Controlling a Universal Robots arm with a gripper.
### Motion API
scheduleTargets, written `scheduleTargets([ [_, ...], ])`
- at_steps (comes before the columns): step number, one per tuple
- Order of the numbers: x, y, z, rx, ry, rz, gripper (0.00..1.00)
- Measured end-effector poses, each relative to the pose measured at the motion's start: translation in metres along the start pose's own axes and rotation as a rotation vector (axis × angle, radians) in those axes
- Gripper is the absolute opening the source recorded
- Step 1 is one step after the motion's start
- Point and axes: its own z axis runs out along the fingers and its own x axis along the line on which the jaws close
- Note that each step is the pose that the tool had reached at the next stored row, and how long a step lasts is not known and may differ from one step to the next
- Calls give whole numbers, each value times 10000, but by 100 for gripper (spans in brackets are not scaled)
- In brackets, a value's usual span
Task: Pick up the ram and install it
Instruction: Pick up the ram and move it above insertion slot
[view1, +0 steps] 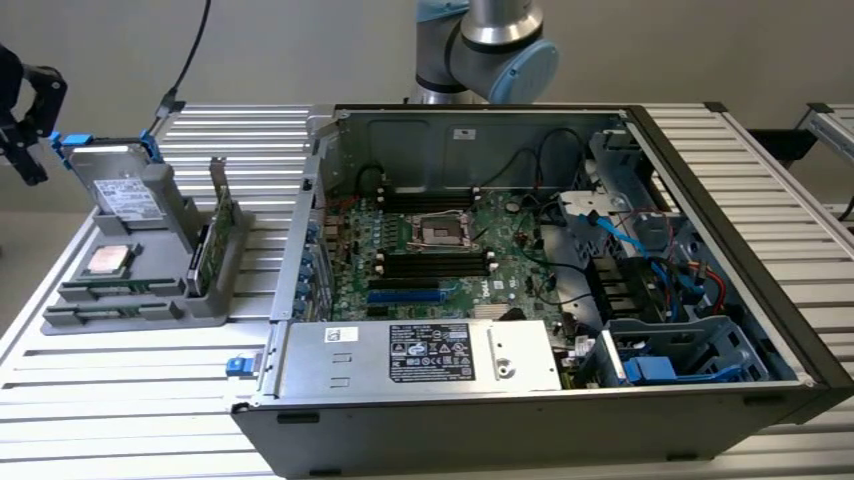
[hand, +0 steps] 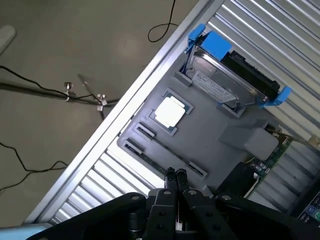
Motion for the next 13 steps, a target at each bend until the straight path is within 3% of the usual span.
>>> scheduleTargets([
  [9, 0, -1, 17, 48, 110, -1636, 10],
  [13, -1, -2, 31, 119, 109, -2372, 10],
])
